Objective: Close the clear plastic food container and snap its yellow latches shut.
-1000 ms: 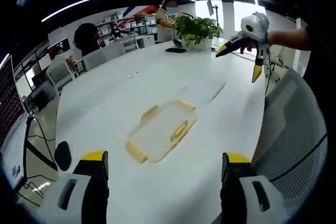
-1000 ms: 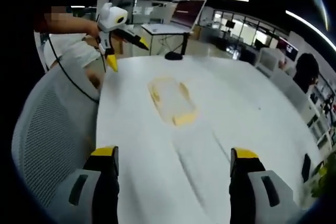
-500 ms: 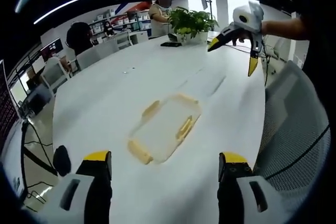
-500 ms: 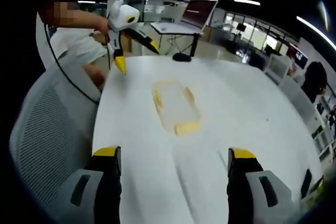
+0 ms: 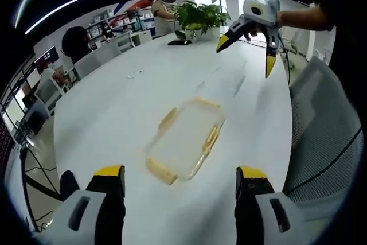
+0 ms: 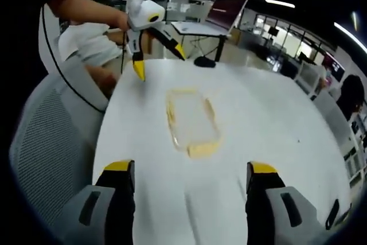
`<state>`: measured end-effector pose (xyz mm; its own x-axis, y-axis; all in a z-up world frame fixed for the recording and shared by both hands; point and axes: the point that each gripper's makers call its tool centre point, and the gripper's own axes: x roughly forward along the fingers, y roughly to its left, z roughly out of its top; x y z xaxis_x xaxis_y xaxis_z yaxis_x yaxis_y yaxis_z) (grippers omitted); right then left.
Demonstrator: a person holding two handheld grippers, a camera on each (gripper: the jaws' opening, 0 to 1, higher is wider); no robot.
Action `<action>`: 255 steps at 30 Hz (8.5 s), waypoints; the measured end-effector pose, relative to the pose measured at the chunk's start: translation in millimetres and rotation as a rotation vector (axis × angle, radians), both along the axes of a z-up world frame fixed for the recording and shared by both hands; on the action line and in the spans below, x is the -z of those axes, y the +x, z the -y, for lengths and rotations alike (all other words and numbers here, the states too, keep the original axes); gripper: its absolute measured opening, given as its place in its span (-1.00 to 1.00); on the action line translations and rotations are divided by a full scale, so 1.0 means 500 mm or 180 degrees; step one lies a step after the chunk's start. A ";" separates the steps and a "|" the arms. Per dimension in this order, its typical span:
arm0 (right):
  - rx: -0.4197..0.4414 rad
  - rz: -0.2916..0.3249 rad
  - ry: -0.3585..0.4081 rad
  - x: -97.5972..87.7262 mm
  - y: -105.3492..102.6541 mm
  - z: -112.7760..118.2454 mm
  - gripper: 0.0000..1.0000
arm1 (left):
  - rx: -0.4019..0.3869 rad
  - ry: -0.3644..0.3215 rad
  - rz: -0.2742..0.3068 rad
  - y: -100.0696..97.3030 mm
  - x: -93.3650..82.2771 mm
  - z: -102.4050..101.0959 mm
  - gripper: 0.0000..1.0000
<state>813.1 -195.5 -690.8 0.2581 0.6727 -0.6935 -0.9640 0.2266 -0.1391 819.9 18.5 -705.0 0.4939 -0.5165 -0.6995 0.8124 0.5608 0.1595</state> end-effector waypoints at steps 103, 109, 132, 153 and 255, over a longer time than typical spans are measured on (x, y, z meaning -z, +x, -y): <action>-0.0769 -0.0500 -0.0942 0.194 0.091 -0.109 -0.30 | 0.1533 0.0788 -0.0748 0.082 0.154 0.000 -0.36; -0.0772 -0.0528 -0.0946 0.194 0.087 -0.107 -0.31 | 0.1543 0.0847 -0.0769 0.084 0.158 -0.001 -0.36; -0.0770 -0.0412 -0.0840 0.114 0.075 -0.105 -0.32 | 0.1480 0.0952 -0.0717 0.064 0.092 0.000 -0.37; -0.0850 -0.0225 -0.0874 0.026 0.065 -0.089 -0.32 | 0.1344 0.0977 -0.0593 0.048 0.014 0.013 -0.37; -0.0417 -0.0234 -0.1352 0.046 0.068 0.366 -0.28 | 0.1753 0.0635 -0.0405 0.084 0.006 0.469 -0.35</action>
<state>847.1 -378.5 -713.8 0.1295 0.3481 -0.9285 -0.9916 0.0396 -0.1234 861.8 -216.2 -707.9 0.0968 -0.5252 -0.8454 0.9947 0.0209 0.1009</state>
